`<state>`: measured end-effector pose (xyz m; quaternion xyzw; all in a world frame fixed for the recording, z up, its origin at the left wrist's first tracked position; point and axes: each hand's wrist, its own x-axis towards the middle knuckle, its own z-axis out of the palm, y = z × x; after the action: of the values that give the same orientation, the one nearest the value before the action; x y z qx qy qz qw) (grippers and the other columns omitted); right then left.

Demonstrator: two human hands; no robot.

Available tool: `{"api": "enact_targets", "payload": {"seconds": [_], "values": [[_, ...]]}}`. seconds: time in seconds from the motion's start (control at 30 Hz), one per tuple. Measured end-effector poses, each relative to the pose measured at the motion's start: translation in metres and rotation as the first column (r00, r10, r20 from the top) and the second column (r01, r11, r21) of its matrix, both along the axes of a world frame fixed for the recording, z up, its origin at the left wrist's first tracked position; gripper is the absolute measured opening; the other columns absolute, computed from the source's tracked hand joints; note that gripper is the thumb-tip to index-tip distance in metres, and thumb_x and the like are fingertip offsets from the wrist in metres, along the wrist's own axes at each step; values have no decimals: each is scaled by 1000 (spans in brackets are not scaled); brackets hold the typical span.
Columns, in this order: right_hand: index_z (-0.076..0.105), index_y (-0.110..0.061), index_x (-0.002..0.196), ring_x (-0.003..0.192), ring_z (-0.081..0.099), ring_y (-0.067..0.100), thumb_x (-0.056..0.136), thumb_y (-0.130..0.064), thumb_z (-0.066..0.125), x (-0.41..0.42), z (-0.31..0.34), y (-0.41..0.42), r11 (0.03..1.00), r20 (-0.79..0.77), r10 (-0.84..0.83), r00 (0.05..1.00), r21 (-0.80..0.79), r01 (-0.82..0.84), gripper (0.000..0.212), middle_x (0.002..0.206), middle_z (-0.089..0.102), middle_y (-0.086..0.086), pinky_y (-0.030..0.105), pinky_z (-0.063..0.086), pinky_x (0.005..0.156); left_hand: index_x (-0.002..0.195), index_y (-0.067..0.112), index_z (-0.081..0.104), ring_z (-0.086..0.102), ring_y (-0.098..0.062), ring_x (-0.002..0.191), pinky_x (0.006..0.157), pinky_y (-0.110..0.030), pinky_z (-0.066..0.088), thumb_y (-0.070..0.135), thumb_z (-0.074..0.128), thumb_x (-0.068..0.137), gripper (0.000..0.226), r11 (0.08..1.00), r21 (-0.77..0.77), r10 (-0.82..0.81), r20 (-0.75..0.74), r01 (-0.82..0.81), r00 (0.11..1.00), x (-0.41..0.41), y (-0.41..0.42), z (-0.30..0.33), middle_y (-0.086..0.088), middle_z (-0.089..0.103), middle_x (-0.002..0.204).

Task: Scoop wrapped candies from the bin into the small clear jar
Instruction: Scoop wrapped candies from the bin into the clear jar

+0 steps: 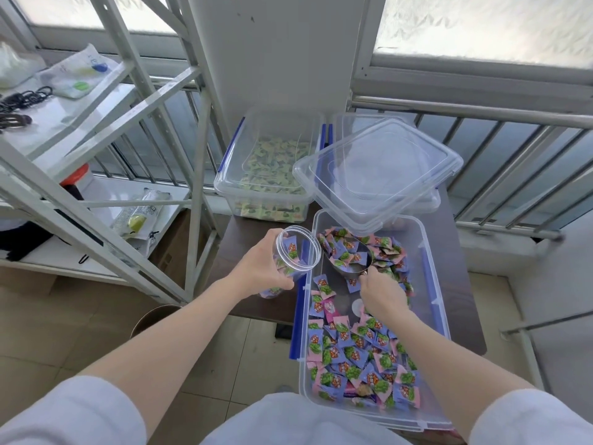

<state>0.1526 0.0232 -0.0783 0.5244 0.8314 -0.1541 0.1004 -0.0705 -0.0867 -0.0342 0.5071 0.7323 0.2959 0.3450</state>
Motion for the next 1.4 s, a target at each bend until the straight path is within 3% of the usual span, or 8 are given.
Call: {"api": "enact_targets", "payload": {"seconds": [0.23, 0.4, 0.57, 0.8, 0.97, 1.07, 1.23, 1.4], "values": [[43, -14, 90, 80, 63, 34, 102, -26, 36, 37, 4, 2, 999, -243, -24, 970, -31, 17, 18, 79, 57, 6, 34, 38, 61, 132, 27, 36, 59, -3, 82, 79, -20, 46, 12, 83, 60, 87, 1000, -13, -4, -8, 4, 1000, 2, -5, 1, 16, 57, 103], [50, -10, 95, 65, 54, 26, 102, -27, 37, 66, 13, -5, 997, -229, 48, 972, -51, -61, 23, 78, 64, 8, 35, 38, 56, 131, 27, 35, 58, -2, 86, 82, -21, 46, 11, 83, 61, 87, 1000, -7, -5, -27, 5, 1000, 5, -9, 4, 16, 57, 103], [45, -11, 83, 52, 44, 15, 100, -25, 42, 84, 28, -13, 996, -303, 74, 950, -31, -88, 22, 63, 51, -3, 29, 30, 48, 135, 24, 35, 57, -10, 97, 79, -18, 42, 8, 84, 60, 90, 1000, 10, 13, -50, -13, 999, 7, -12, 5, 8, 57, 109], [44, -18, 76, 60, 54, 29, 97, -23, 48, 85, 81, 4, 990, -307, 135, 942, 71, -119, 23, 64, 57, 2, 30, 34, 50, 132, 25, 36, 58, -15, 99, 84, -26, 43, 10, 83, 57, 89, 1000, 9, -4, -60, 5, 998, 9, -8, 3, 6, 59, 111], [52, -16, 72, 63, 48, 23, 95, -26, 48, 53, 137, 20, 934, -101, 353, 930, 92, -345, 25, 59, 48, -8, 23, 30, 48, 129, 27, 37, 57, -6, 81, 73, -21, 44, 8, 81, 57, 86, 1000, 13, -23, -26, 24, 999, 10, -3, 8, 7, 62, 107], [53, -10, 74, 65, 50, 24, 91, -24, 48, 22, 159, 23, 869, 46, 478, 877, 118, -480, 23, 61, 47, -5, 27, 34, 51, 126, 33, 39, 62, -14, 95, 80, -31, 51, 12, 78, 51, 88, 998, 20, -62, -21, 62, 998, 10, 0, 10, 7, 62, 111], [46, -13, 60, 63, 52, 27, 82, -18, 49, -19, 180, 19, 807, 242, 524, 817, 165, -567, 22, 64, 48, 0, 25, 38, 52, 121, 37, 40, 63, -15, 101, 89, -40, 54, 18, 81, 45, 88, 997, 26, -66, -39, 67, 997, 5, -5, 5, 11, 61, 112], [41, -15, 56, 56, 49, 26, 78, -15, 51, -22, 173, 22, 810, 244, 517, 820, 169, -561, 24, 60, 46, 2, 24, 37, 50, 122, 37, 39, 64, -15, 102, 90, -39, 54, 19, 84, 46, 90, 999, 39, -30, -57, 32, 998, 3, -9, -1, 11, 62, 113]]}}
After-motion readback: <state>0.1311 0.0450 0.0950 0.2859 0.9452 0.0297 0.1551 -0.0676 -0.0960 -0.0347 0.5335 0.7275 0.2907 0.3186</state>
